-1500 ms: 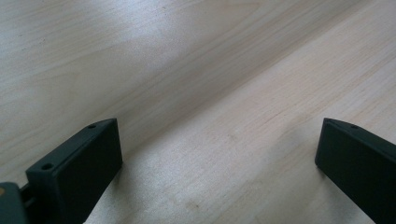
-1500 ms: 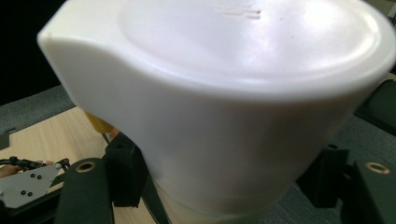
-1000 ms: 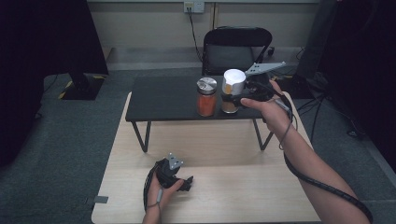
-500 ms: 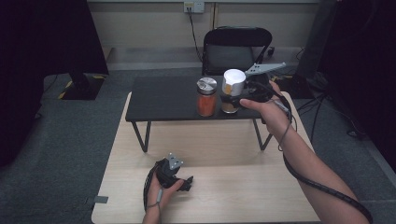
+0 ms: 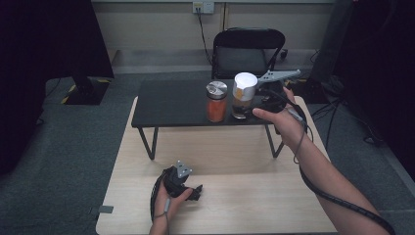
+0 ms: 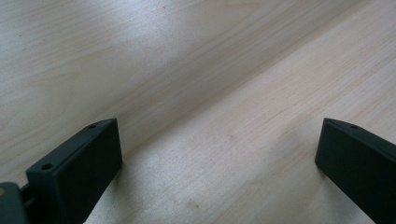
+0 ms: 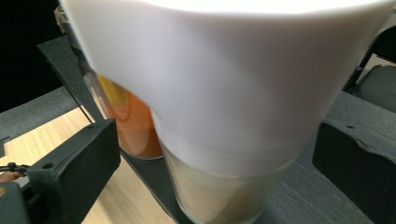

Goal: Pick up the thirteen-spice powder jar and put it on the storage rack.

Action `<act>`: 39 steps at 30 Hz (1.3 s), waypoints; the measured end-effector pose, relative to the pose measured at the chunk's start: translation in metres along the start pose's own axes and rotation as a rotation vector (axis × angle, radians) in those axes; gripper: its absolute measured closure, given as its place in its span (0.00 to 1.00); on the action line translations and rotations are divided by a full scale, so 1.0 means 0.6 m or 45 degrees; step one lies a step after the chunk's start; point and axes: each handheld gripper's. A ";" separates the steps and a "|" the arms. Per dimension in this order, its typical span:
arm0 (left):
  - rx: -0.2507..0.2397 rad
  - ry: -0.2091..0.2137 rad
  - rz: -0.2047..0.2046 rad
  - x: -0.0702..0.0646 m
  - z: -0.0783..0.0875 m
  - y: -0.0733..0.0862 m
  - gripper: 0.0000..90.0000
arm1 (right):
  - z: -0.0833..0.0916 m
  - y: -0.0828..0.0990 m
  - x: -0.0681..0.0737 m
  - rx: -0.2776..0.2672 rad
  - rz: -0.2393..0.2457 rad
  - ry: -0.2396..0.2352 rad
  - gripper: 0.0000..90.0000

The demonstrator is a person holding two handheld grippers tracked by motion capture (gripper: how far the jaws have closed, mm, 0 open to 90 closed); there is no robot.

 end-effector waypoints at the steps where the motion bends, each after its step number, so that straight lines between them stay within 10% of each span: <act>1: 0.000 0.000 0.000 0.000 0.000 0.000 0.00 | 0.001 -0.001 0.001 0.007 -0.003 0.002 0.00; 39: -0.001 -0.002 0.001 -0.001 0.000 0.000 0.00 | 0.029 0.047 0.013 -0.064 -0.050 -0.033 0.00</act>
Point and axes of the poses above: each handheld gripper's, and its own axes: z roughly backward along the jaws, y roughly out of its underside, x roughly to its left
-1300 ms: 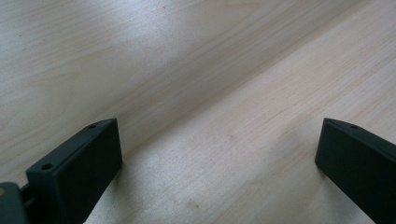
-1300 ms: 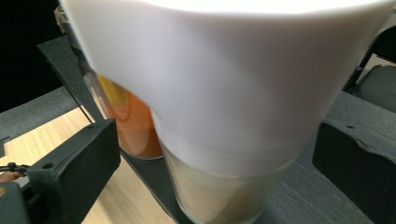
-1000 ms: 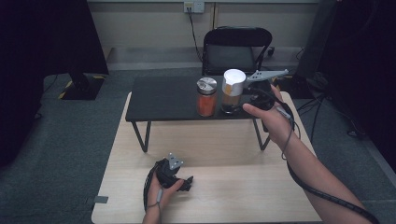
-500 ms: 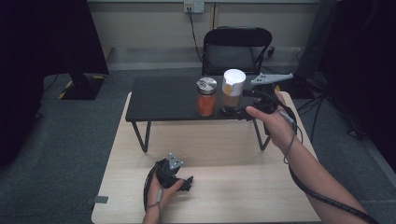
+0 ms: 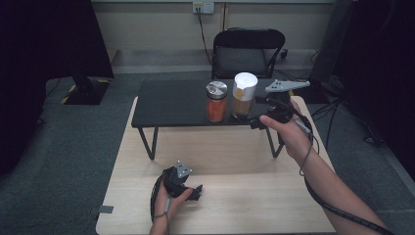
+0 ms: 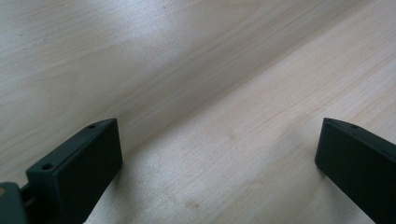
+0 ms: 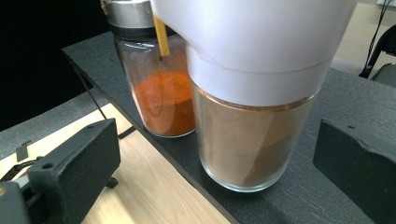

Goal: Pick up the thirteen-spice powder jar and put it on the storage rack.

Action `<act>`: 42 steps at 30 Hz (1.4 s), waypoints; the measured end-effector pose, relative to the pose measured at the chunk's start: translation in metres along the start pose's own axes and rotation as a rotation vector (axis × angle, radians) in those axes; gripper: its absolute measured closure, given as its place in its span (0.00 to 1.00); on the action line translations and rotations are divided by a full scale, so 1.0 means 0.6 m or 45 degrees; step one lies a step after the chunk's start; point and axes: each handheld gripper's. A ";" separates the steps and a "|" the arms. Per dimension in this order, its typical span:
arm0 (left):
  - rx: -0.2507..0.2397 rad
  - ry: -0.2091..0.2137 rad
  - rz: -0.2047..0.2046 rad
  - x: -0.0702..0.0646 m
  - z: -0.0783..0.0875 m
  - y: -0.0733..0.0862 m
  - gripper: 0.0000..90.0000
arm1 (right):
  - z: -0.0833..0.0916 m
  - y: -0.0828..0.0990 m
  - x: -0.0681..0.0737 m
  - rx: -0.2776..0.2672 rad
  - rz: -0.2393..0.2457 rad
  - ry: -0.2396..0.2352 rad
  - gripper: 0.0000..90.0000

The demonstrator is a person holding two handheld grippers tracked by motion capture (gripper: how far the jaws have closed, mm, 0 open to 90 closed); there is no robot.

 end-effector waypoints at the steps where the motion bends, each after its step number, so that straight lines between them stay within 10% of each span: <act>1: 0.000 0.000 0.000 0.000 0.000 0.000 0.00 | 0.000 0.001 0.002 0.001 0.002 0.002 0.00; 42: -0.001 0.000 0.002 0.000 0.000 0.000 0.00 | 0.007 0.092 0.023 -0.052 0.017 -0.141 0.00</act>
Point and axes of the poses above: each handheld gripper's, and its own axes: z roughly backward along the jaws, y roughly out of its underside, x roughly to its left
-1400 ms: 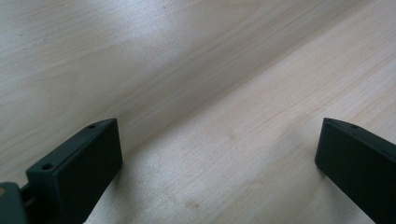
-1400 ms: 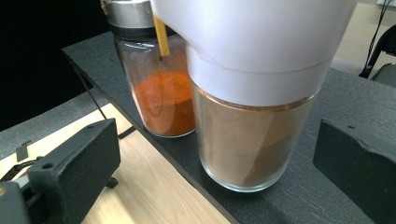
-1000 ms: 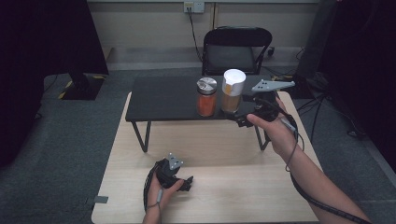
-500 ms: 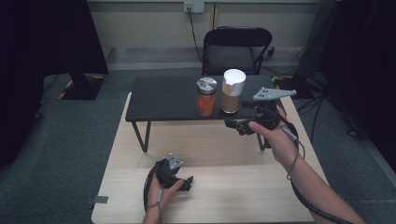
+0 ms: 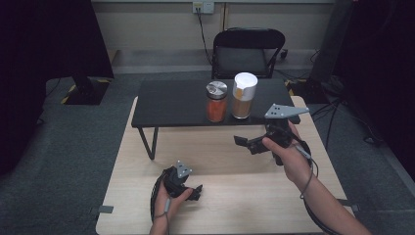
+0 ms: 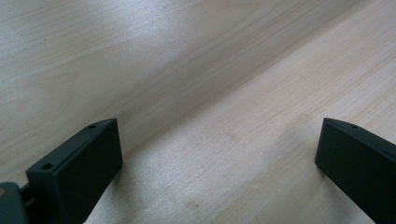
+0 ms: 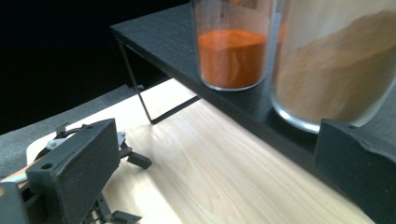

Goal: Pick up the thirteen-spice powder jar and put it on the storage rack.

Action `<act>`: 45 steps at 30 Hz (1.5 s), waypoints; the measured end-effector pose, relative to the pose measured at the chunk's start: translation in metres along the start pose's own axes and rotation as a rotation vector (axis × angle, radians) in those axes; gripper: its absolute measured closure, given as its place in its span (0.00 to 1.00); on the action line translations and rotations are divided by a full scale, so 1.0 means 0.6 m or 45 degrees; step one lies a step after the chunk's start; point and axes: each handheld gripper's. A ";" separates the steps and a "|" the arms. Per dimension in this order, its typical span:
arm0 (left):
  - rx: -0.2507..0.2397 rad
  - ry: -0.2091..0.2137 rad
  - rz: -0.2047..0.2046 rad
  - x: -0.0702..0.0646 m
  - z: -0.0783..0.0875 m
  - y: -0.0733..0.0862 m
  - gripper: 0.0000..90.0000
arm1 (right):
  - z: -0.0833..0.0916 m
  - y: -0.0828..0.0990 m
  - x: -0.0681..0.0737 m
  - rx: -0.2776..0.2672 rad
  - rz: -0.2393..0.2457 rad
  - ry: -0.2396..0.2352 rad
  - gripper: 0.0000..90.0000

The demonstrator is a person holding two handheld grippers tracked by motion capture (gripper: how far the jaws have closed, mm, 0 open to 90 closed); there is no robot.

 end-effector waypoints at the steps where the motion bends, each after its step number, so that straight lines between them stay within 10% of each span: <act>1: 0.000 0.000 0.000 0.000 0.000 0.000 0.00 | 0.000 0.003 0.000 -0.002 0.002 -0.005 0.00; 45: 0.000 0.000 0.000 0.000 0.000 0.000 0.00 | -0.032 0.127 -0.011 0.040 -0.025 -0.078 0.00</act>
Point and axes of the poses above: each handheld gripper's, and its own axes: z roughly backward along the jaws, y roughly out of its underside, x roughly to its left
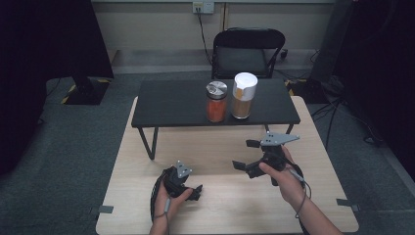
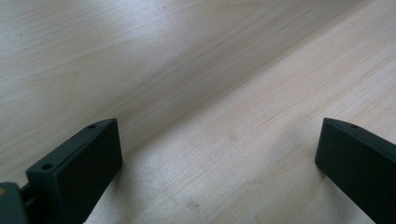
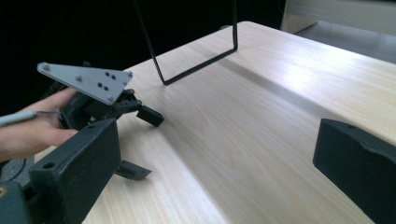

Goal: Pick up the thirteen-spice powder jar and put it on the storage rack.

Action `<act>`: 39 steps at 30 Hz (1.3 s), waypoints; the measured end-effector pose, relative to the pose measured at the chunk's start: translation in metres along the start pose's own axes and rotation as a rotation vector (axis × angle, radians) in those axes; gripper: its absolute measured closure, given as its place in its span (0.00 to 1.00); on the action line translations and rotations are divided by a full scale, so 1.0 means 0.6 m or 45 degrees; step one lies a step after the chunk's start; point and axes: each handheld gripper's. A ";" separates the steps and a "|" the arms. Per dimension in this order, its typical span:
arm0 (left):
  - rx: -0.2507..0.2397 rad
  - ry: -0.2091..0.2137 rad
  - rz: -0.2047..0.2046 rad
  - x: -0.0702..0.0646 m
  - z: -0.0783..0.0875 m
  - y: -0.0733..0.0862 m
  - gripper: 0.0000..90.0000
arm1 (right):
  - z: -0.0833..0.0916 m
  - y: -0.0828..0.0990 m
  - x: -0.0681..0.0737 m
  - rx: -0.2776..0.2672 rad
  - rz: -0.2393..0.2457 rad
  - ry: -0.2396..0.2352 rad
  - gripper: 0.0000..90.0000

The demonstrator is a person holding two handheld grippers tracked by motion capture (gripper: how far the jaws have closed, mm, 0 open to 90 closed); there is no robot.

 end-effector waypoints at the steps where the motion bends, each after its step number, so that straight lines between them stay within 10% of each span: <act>1: 0.000 0.000 0.000 0.000 0.000 0.000 0.00 | -0.001 0.002 -0.001 0.003 0.001 0.000 0.00; 39: 0.000 0.000 0.000 0.000 0.000 0.000 0.00 | -0.015 0.090 -0.012 0.080 -0.010 0.016 0.00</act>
Point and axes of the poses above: each handheld gripper's, and its own axes: z roughly backward along the jaws, y roughly out of its underside, x roughly to its left
